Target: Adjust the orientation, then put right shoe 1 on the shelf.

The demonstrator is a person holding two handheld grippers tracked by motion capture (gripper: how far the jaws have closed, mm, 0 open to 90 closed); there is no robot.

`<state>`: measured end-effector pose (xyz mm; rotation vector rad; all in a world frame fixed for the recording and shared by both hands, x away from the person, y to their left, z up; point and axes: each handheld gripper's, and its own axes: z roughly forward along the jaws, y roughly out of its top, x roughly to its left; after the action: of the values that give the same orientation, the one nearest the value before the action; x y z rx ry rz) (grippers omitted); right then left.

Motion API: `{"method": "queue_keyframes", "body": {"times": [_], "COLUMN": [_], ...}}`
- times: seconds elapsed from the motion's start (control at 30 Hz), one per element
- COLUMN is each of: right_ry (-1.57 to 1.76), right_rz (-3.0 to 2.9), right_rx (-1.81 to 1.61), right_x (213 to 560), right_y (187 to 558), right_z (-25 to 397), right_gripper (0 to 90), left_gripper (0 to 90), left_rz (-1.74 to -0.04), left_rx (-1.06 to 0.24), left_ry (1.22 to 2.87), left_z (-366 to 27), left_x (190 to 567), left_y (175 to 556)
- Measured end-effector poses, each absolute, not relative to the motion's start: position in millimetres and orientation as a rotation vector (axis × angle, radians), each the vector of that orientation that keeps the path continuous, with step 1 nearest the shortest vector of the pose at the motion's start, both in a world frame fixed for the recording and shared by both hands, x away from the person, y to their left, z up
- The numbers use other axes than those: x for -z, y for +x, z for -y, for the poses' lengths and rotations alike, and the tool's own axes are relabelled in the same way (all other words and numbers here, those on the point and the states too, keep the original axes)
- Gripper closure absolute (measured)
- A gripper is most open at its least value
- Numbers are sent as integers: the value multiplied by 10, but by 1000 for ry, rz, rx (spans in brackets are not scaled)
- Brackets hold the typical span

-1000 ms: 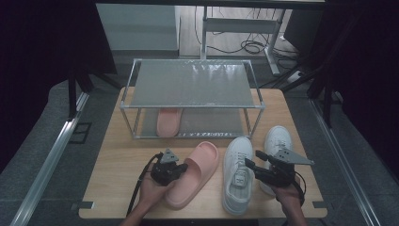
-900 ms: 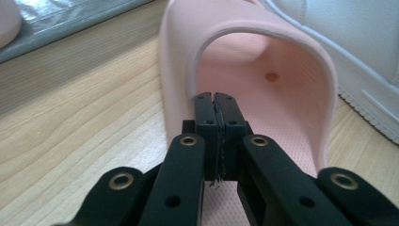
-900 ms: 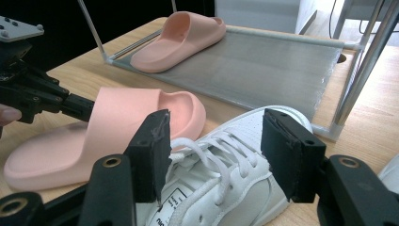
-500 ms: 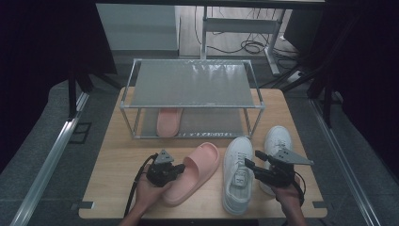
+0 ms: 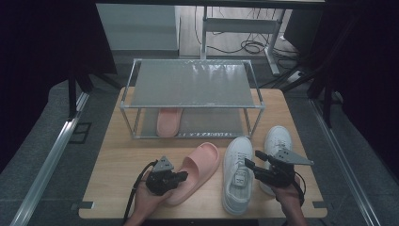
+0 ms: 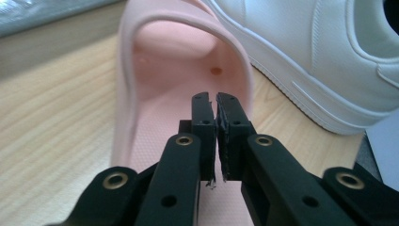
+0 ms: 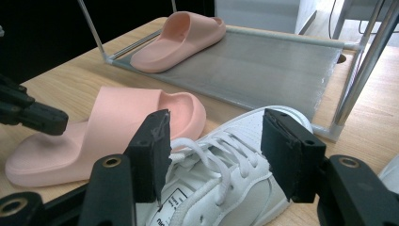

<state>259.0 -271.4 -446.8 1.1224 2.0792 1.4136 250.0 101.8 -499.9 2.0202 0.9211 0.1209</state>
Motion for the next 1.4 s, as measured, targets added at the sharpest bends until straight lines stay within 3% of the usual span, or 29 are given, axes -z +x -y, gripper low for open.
{"method": "queue_keyframes", "body": {"times": [0.3, 0.57, 1.13, 1.4], "right_ry": [1127, 1124, 1127, 1124], "right_rz": [-2078, -2077, -2075, -2077], "right_rx": [-1413, -1417, -1414, -1417], "right_x": [4466, 4468, 4471, 4462], "right_y": [2588, 2595, 2598, 2589], "right_z": [2721, 2714, 2721, 2721], "right_gripper": [428, 428, 428, 428], "left_gripper": [723, 665, 666, 754], "left_rz": [-902, -907, -902, -916], "left_rx": [-116, -122, -125, -157], "left_ry": [2040, 2035, 2075, 2101], "left_z": [-896, -811, -561, -450], "left_x": [5011, 4992, 5051, 5094], "left_y": [2454, 2462, 2571, 2647]}}
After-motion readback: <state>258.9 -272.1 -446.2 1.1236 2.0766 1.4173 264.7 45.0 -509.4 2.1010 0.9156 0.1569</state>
